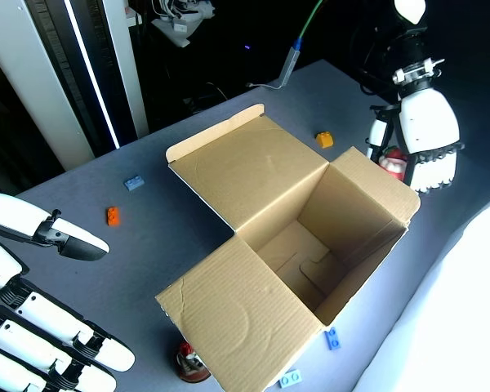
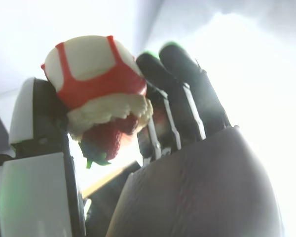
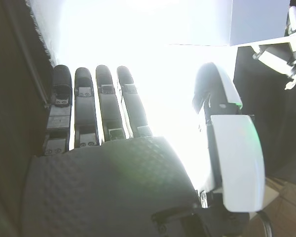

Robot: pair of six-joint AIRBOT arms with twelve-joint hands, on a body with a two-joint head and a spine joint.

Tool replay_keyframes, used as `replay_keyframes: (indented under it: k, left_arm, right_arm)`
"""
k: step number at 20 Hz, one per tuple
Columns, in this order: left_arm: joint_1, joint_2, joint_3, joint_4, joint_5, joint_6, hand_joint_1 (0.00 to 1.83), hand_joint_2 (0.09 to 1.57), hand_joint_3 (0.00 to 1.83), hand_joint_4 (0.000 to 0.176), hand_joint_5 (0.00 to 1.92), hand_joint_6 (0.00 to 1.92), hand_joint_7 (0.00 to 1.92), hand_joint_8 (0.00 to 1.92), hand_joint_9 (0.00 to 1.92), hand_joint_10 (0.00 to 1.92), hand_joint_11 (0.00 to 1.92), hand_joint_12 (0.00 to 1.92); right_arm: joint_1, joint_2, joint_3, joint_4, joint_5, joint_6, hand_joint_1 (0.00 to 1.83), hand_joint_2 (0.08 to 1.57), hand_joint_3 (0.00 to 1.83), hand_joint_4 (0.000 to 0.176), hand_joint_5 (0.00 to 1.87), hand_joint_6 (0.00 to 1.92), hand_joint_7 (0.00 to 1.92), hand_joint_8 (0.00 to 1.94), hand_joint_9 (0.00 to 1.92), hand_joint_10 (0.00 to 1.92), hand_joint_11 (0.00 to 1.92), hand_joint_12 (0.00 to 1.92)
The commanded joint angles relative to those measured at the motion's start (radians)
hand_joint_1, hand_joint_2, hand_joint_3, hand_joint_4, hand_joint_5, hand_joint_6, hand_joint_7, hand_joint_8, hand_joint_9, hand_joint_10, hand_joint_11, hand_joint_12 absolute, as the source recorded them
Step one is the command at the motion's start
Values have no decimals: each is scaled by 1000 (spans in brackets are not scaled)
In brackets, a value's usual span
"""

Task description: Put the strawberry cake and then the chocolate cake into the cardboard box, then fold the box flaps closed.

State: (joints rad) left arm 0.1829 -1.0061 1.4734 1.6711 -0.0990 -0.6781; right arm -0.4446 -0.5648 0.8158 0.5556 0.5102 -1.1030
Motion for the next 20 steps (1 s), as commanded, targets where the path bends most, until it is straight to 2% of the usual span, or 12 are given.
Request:
replay_keyframes:
  k: [1,7,8,9,10,12,13,14,16,17,19,20]
  left_arm:
    - [-21,15,9,8,28,3,1159,1247,0,0,733,1239,729,1531,500,1482,423,1712]
    - [-92,15,29,35,28,3,1133,1270,2,0,665,1374,711,1528,453,1518,349,1756]
    - [-102,15,31,36,28,3,1128,1273,2,9,664,1392,704,1522,439,1513,339,1752]
    - [-109,15,33,36,26,3,1128,1273,2,9,664,1392,704,1522,439,1513,339,1752]
    - [-121,15,35,42,17,3,1136,1272,0,0,657,1378,720,1524,453,1503,342,1749]
    - [-148,15,39,62,-13,3,1123,1278,0,20,638,1462,713,1482,461,1458,315,1735]
    - [-166,14,40,74,-38,3,1125,1274,0,23,651,1451,717,1474,475,1451,335,1729]
    - [-176,13,40,79,-52,3,1125,1276,0,12,635,1446,720,1481,486,1379,359,1701]
    - [-201,12,39,83,-76,3,1132,1270,0,9,650,1421,731,1474,502,1390,386,1689]
    - [-213,12,37,83,-79,3,1122,1277,0,23,643,1462,710,1479,477,1437,368,1704]
    - [-239,11,33,83,-85,-1,1123,1278,0,19,653,1434,703,1508,470,1486,366,1729]
    - [-253,8,29,83,-86,-3,1132,1273,0,1,662,1386,714,1520,476,1482,372,1715]
  right_arm:
    - [12,17,2,-10,110,2,127,1203,3,0,164,2,166,2,168,11,0,636]
    - [13,17,1,-10,110,2,142,1210,5,0,176,4,138,5,154,2,0,659]
    - [13,17,1,-10,110,2,135,1210,3,0,175,3,130,1,149,0,0,634]
    - [13,17,1,-10,110,2,135,1210,3,0,175,3,130,1,149,0,0,634]
    - [13,17,1,-10,110,2,135,1211,3,0,178,4,136,3,151,2,0,634]
    - [13,17,1,-10,110,2,139,1210,2,0,181,4,135,1,137,0,0,659]
    - [13,17,1,-10,110,2,145,1209,1,0,182,4,138,1,136,0,0,691]
    - [13,17,1,-10,110,2,149,1201,0,0,181,3,150,4,147,4,0,712]
    - [14,17,1,-10,109,2,140,1208,1,0,189,5,161,4,160,8,0,674]
    - [13,17,1,-10,109,2,129,1209,1,0,188,5,152,0,150,4,0,669]
    - [14,17,1,-10,109,2,152,1207,0,0,181,1,145,0,150,2,0,698]
    - [14,17,1,-11,109,2,157,1207,0,0,172,0,140,0,150,3,0,696]
